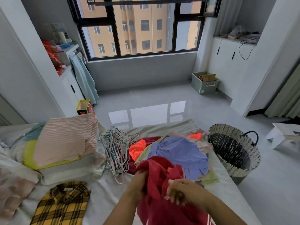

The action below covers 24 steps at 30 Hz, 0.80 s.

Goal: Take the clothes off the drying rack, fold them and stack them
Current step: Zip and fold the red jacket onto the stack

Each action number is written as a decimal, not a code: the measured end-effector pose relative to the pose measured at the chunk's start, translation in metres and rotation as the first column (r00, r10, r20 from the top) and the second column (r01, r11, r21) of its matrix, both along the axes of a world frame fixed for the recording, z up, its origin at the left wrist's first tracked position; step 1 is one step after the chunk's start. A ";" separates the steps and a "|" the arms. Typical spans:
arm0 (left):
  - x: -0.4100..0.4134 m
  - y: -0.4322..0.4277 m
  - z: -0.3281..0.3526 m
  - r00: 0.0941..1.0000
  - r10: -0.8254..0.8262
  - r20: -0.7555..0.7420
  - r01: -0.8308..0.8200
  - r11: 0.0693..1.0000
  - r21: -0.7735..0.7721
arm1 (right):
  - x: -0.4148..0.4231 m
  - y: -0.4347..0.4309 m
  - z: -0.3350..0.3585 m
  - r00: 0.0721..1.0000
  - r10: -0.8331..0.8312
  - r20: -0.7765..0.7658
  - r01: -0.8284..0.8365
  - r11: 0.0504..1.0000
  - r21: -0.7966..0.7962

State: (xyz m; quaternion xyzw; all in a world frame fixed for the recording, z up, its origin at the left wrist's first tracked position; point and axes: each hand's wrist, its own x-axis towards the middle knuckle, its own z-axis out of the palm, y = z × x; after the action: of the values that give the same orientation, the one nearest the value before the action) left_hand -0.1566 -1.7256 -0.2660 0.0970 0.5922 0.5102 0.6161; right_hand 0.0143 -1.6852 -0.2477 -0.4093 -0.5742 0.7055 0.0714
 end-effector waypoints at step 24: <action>-0.138 -0.102 0.126 0.208 -0.572 -0.794 0.528 0.749 -0.401 | 0.023 0.039 -0.020 0.984 -0.120 -0.133 0.088 0.970 -0.225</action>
State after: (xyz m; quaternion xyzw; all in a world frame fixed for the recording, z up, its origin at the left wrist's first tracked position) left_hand -0.2945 -1.8280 -0.1396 0.5375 0.7571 0.1154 0.3530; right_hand 0.0373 -1.6467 -0.2675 -0.3918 -0.4644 0.7873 0.1048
